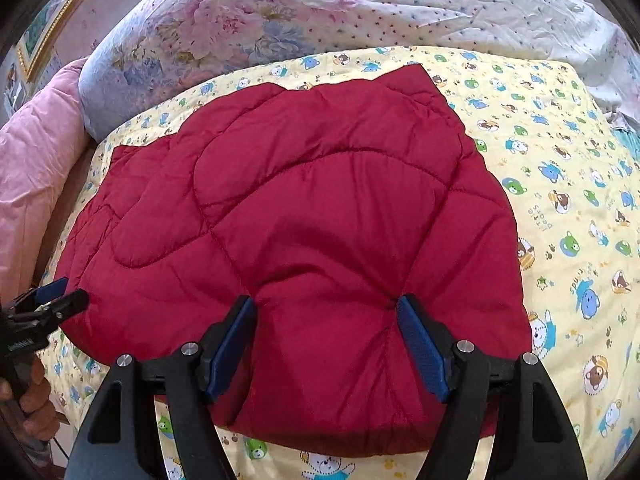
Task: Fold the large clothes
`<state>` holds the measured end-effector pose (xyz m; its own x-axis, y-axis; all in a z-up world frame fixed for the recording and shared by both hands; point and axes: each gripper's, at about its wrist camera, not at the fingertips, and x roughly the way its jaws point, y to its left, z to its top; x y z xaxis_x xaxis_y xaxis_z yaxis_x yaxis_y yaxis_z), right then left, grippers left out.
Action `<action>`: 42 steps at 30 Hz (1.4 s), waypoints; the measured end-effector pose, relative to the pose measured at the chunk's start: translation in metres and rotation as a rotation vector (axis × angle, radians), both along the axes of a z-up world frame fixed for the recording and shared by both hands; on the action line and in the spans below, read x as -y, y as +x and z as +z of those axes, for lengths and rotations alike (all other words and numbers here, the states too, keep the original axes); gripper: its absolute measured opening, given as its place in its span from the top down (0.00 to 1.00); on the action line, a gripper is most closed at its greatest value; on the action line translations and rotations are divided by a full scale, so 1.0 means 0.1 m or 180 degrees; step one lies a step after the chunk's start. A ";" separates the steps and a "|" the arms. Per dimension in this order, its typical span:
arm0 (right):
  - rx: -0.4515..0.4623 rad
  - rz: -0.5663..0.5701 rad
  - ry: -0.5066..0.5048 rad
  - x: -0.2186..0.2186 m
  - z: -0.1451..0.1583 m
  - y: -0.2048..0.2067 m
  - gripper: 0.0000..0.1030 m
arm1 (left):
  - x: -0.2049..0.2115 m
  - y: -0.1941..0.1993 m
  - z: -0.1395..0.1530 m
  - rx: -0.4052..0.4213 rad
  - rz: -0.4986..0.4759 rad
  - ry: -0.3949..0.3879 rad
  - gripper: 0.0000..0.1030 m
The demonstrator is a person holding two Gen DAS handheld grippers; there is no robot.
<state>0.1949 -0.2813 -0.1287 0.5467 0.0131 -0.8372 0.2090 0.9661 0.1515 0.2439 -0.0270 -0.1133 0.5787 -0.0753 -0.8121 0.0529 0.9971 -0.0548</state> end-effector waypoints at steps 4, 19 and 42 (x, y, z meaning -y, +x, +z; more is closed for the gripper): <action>0.0000 -0.0019 -0.0008 0.00 0.00 -0.03 0.27 | 0.05 0.04 -0.02 -0.0019 0.0003 0.0023 0.02; -0.0081 -0.0078 -0.0117 -0.07 0.01 -0.06 0.27 | 0.03 0.09 -0.10 -0.0023 -0.0025 0.0002 0.00; 0.0071 0.0004 -0.0153 -0.09 0.21 0.34 0.20 | 0.13 0.41 -0.10 -0.0158 0.0016 0.0031 0.00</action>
<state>0.2292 -0.2726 -0.1080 0.5653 -0.0263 -0.8245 0.2050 0.9726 0.1095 0.2853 -0.0398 -0.1229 0.5381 -0.0644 -0.8404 0.0452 0.9978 -0.0475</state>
